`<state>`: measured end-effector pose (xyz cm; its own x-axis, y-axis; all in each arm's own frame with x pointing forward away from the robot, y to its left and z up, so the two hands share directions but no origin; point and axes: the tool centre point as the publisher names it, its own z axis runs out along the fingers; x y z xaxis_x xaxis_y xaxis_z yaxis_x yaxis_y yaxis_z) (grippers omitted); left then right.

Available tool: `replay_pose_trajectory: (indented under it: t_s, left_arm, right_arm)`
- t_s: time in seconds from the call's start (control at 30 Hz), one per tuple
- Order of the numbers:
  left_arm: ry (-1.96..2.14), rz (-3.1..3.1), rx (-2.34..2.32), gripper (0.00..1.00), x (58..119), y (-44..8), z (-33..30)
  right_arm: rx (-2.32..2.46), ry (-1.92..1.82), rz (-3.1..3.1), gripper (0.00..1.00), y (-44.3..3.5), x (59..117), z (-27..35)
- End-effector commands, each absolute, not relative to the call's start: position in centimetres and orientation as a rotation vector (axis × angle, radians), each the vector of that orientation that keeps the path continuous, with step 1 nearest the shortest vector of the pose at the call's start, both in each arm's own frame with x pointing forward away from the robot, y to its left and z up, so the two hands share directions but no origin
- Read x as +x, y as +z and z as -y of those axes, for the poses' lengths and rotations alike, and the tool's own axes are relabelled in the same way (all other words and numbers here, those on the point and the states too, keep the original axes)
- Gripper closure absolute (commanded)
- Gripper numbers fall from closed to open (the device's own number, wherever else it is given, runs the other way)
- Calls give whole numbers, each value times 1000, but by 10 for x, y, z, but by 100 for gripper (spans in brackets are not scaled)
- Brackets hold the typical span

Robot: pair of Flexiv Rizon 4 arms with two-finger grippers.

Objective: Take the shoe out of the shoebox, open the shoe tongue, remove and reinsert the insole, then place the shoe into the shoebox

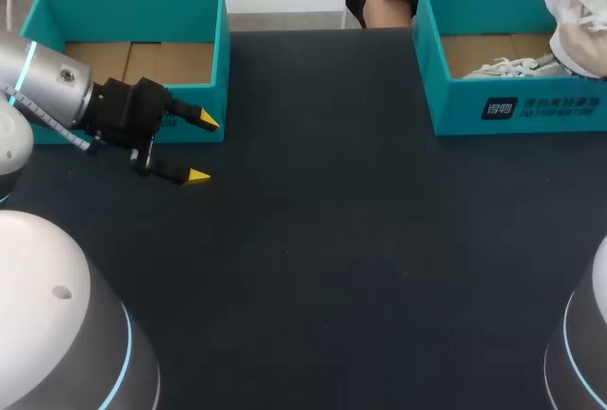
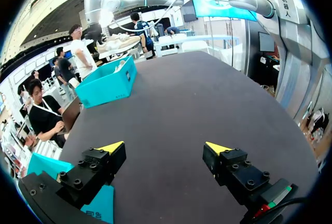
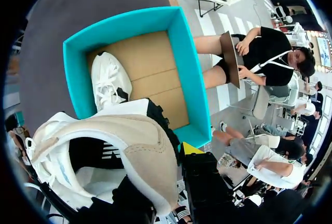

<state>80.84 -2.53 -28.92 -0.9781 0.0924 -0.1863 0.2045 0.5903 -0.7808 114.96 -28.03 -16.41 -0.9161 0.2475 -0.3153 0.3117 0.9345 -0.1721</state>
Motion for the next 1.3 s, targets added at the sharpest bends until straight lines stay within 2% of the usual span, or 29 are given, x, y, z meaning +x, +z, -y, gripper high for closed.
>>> replay_pose_trajectory:
  t_s: [0.03,0.47,0.7,0.97,1.3]
  left_arm:
    - [-1342,-2690,253,0,809,-289,25]
    - [-1342,-2690,253,0,809,-289,25]
    - [-1342,-2690,253,0,809,-289,25]
    - [-1342,-2690,253,0,809,-289,25]
    - [-1342,-2690,253,0,809,-289,25]
  right_arm:
    - [431,-317,-2864,100,-159,1169,282]
    - [431,-317,-2864,100,-159,1169,282]
    - [574,-309,-2830,100,-179,1196,309]
    - [1029,-355,-2697,100,-180,1202,337]
    - [1585,-339,-2314,100,-189,1167,356]
